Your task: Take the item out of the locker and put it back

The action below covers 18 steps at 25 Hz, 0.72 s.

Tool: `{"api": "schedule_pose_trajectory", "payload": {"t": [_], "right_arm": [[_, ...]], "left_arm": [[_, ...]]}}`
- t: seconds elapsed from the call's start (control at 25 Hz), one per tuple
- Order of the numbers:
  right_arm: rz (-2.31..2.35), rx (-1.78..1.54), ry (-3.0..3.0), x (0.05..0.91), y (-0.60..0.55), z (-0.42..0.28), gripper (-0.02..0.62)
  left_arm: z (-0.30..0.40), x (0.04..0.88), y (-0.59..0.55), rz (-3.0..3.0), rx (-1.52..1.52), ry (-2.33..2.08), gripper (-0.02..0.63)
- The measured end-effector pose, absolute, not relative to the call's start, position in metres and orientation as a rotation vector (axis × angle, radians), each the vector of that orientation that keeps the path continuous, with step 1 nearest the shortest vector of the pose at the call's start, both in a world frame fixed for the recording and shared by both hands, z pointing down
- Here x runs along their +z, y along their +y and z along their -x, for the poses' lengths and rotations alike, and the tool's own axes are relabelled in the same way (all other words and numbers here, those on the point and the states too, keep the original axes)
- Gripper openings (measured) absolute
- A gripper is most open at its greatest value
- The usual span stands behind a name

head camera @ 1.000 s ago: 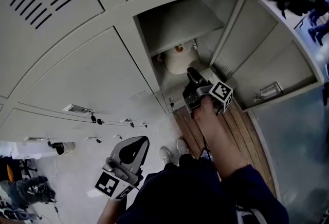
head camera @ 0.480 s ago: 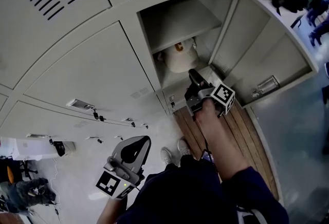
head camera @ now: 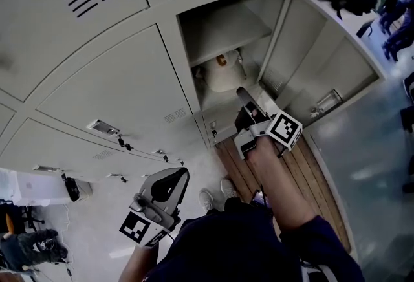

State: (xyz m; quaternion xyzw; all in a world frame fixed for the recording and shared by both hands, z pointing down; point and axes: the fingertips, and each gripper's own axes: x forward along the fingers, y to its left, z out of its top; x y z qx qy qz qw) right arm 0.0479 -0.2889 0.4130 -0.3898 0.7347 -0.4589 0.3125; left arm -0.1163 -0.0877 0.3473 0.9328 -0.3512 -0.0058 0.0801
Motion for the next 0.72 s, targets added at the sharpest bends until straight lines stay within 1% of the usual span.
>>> {"api": "schedule_pose_trajectory", "payload": {"t": [0.28,0.72], "right_arm": [[1.027,-1.024,2.142,0.368,-0.253,-0.033,0.103],[1.106,-0.675,2.512,0.342,-0.194,-0.006,0.054]], "left_arm": [[0.121,0.343,-0.084,-2.825,-0.036,-1.015,0.005],[0.129,0.337,-0.077,-2.868,-0.068,-0.975,0.005]]}}
